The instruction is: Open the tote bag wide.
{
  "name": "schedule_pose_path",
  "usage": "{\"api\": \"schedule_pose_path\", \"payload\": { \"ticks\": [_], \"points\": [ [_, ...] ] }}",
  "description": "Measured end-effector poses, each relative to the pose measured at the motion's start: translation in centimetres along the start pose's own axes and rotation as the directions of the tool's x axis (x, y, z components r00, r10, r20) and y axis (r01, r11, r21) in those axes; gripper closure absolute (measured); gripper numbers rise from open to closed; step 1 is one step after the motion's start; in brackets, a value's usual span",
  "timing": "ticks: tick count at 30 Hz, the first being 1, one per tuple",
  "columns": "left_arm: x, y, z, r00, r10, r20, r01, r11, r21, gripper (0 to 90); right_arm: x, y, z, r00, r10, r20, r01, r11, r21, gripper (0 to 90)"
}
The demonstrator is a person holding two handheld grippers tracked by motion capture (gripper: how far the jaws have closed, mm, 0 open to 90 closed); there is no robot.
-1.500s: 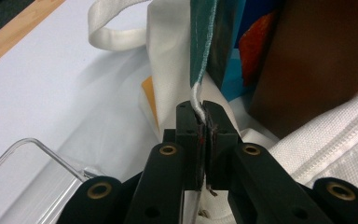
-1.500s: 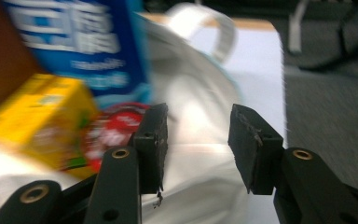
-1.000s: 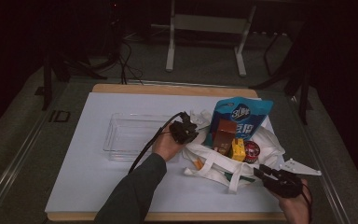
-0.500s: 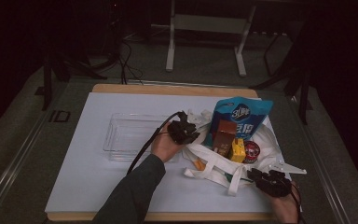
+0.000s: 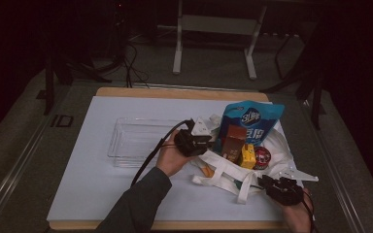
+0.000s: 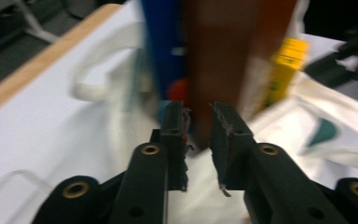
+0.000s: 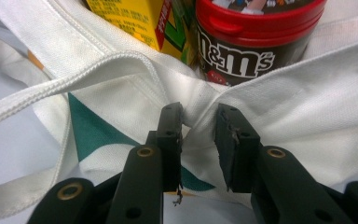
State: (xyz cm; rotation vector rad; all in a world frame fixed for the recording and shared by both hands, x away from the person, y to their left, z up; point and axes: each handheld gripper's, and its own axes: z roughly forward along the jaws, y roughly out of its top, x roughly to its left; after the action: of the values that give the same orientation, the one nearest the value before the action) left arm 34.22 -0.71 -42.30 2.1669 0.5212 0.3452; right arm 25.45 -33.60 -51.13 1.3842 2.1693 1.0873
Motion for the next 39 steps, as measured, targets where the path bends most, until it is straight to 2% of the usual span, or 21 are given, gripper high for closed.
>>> {"api": "schedule_pose_path", "payload": {
  "ticks": [4, 5, 9, 12, 15, 18, 21, 24, 26, 30, 36, 39],
  "points": [
    [-1.6, -0.5, 1.2, 0.9987, 0.008, 0.051, -0.009, 0.9998, 0.016, 81.6, 0.0, 0.3, -0.6, 0.9999, -0.012, -0.001, 0.012, 1.0, -0.01, 71.6],
    [-2.0, -0.6, 1.8, 0.9984, 0.017, 0.054, -0.019, 0.9992, 0.037, 82.8, 0.1, 0.3, -0.6, 0.9999, -0.014, -0.001, 0.014, 1.0, -0.011, 71.8],
    [-2.9, -1.3, 3.4, 0.9984, 0.03, 0.049, -0.034, 0.9954, 0.09, 88.3, 0.2, 0.6, -1.1, 0.9996, -0.03, 0.004, 0.03, 0.999, -0.023, 73.6],
    [-3.3, -1.8, 4.0, 0.9981, 0.031, 0.054, -0.036, 0.9934, 0.109, 89.3, 0.0, 0.8, -2.3, 0.9996, -0.018, -0.024, 0.017, 0.997, -0.07, 74.2],
    [-3.5, -2.3, 4.5, 0.9985, 0.031, 0.046, -0.036, 0.9919, 0.122, 89.5, 0.0, 1.1, -3.5, 0.9997, -0.013, -0.022, 0.01, 0.993, -0.119, 82.4],
    [-3.5, -3.1, 5.1, 0.9991, 0.014, 0.041, -0.019, 0.9917, 0.127, 89.6, 0.1, 1.2, -3.7, 0.9996, -0.019, -0.022, 0.016, 0.991, -0.131, 86.2],
    [-3.8, -3.7, 5.6, 0.9995, 0.01, 0.031, -0.014, 0.9904, 0.138, 89.7, 0.6, 0.9, -2.2, 0.9986, -0.027, -0.044, 0.023, 0.995, -0.102, 86.7],
    [-4.1, -4.4, 6.3, 0.9997, 0.019, 0.018, -0.021, 0.9873, 0.158, 89.7, 0.9, 0.6, -0.8, 0.9988, -0.021, -0.044, 0.017, 0.997, -0.079, 86.9],
    [-4.1, -4.7, 6.8, 0.9997, 0.017, 0.018, -0.019, 0.986, 0.166, 89.7, 1.1, 0.5, -0.2, 0.9986, -0.048, -0.021, 0.047, 0.998, -0.052, 87.5],
    [-3.7, -5.2, 7.1, 0.9993, -0.02, 0.03, 0.015, 0.9874, 0.158, 89.8, 1.7, 0.0, 1.2, 0.9944, -0.104, 0.02, 0.103, 0.995, 0.005, 89.8],
    [-3.7, -5.2, 7.0, 0.9991, -0.028, 0.031, 0.023, 0.9885, 0.15, 89.6, 1.6, -0.3, 1.6, 0.9951, -0.097, 0.015, 0.097, 0.995, -0.008, 90.0],
    [-3.6, -5.0, 6.3, 0.9989, -0.03, 0.037, 0.025, 0.9919, 0.124, 87.4, 1.5, -0.5, 1.6, 0.9959, -0.09, 0.008, 0.09, 0.996, -0.017, 90.0]
  ]
}}
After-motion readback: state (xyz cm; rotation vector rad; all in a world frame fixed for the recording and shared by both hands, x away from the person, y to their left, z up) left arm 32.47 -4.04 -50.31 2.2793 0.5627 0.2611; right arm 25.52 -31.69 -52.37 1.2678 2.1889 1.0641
